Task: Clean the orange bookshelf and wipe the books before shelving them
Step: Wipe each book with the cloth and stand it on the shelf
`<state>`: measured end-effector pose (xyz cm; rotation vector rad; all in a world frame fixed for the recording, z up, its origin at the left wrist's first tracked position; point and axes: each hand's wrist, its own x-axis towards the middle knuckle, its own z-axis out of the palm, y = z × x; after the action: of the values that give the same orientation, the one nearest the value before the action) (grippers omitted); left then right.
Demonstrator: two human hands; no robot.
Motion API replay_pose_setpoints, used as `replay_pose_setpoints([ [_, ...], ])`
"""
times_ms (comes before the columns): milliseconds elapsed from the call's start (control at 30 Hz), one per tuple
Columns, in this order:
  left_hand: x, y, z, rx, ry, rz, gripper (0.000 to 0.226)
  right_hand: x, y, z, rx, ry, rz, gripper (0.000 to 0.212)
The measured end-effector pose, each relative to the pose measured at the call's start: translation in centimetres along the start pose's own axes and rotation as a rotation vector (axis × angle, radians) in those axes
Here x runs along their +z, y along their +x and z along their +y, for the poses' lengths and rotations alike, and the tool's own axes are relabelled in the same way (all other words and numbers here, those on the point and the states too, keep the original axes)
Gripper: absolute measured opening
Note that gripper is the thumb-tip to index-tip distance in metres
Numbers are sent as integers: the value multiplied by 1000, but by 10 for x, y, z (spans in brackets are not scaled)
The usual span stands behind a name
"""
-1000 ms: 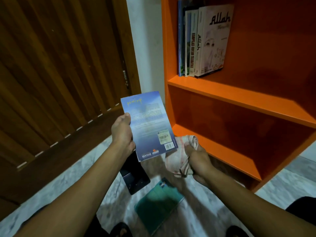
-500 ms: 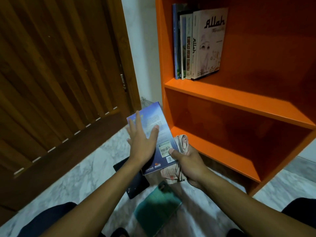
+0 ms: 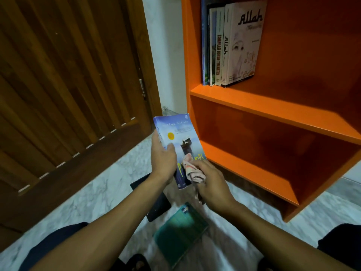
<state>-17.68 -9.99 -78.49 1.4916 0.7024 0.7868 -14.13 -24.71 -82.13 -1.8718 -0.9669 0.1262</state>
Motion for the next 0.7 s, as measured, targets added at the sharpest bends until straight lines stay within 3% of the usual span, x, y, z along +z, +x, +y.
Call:
replay_pose_setpoints([
  [67,-4,4,-1,-35,-36,-7,57,-7,7,0,144,178,46,28],
  [167,-12,7,-2,-66,-87,-21,49,-27,27,3,396,636,263,26],
  [300,-22,2,5,-88,-150,-118,45,-68,52,12,467,543,613,23],
  [367,-24,-4,11,-54,-130,-216,45,-84,57,6,347,381,610,18],
  [467,-19,-15,12,-8,-75,-374,45,-95,59,-7,71,109,571,44],
  [567,-9,-23,9,9,-54,-492,47,-86,53,-15,-76,-157,353,78],
  [633,-6,-25,7,-1,-88,-504,50,-72,45,-10,-158,-295,203,87],
  [700,-5,-25,8,-3,-119,-490,51,-61,37,-3,-188,-292,158,91],
])
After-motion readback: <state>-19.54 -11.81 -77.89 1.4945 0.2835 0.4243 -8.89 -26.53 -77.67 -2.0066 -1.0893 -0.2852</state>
